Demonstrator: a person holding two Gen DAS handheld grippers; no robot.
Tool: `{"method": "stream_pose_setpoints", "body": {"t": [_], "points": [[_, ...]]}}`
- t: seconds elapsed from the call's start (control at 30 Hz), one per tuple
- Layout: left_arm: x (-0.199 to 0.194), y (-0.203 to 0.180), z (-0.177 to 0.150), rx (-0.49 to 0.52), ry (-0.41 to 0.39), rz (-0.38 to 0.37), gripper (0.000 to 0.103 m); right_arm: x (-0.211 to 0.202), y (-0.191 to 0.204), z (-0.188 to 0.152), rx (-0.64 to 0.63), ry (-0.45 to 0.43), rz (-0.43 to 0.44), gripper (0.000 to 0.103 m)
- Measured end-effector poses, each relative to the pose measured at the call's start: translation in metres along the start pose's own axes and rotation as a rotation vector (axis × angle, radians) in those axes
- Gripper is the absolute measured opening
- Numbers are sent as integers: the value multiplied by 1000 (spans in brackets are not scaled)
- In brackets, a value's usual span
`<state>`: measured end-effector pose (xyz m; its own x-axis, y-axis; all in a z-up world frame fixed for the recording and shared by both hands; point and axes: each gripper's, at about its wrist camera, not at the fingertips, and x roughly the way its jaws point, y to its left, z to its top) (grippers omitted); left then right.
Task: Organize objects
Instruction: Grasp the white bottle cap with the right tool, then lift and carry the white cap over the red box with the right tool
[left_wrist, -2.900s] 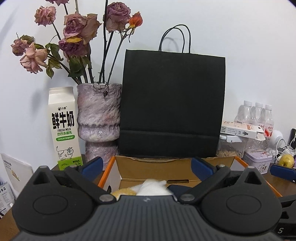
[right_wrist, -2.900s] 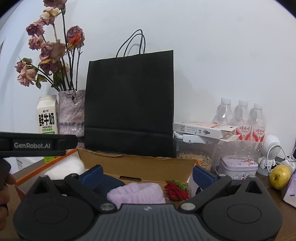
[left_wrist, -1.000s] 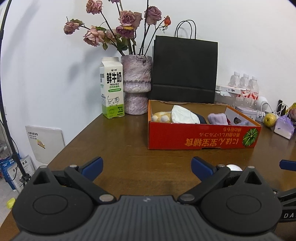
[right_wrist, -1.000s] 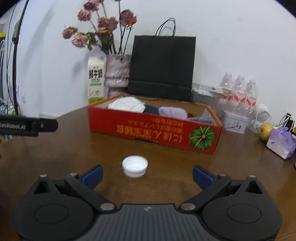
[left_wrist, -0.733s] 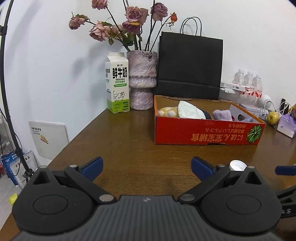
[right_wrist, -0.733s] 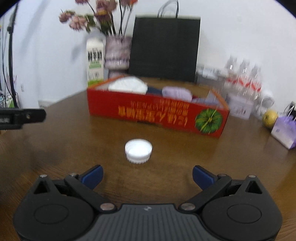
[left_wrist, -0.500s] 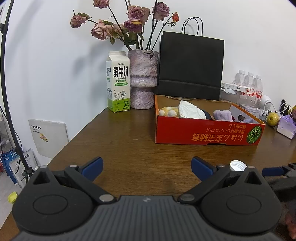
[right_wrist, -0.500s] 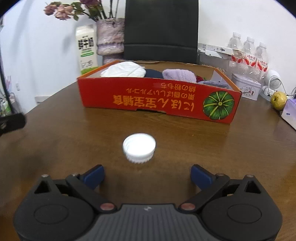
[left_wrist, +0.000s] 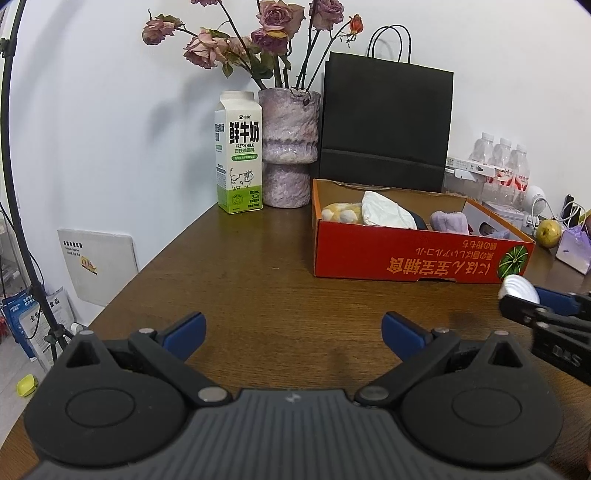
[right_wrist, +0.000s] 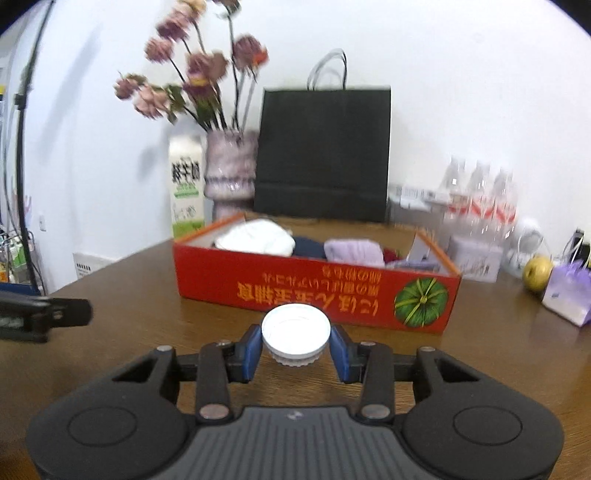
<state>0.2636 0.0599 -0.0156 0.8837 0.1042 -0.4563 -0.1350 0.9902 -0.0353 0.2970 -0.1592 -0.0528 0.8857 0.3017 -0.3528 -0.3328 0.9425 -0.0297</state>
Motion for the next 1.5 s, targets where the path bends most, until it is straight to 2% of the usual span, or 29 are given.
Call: {"method": "stream_pose_setpoints", "body": {"t": [0.17, 0.3, 0.53, 0.9, 1.5], "points": [[0, -2, -2, 5, 3, -5, 103, -25, 1, -2, -5, -59, -12, 39], [0, -6, -4, 22, 5, -9, 103, -34, -4, -4, 11, -68, -21, 39], [-2, -17, -5, 49, -7, -10, 103, -38, -8, -4, 24, -85, -23, 39], [-12, -35, 10, 32, -53, -28, 103, -44, -9, 5, 13, -126, -29, 39], [13, -61, 51, -38, -107, -17, 103, -13, -20, 38, -10, -180, -22, 39]]}}
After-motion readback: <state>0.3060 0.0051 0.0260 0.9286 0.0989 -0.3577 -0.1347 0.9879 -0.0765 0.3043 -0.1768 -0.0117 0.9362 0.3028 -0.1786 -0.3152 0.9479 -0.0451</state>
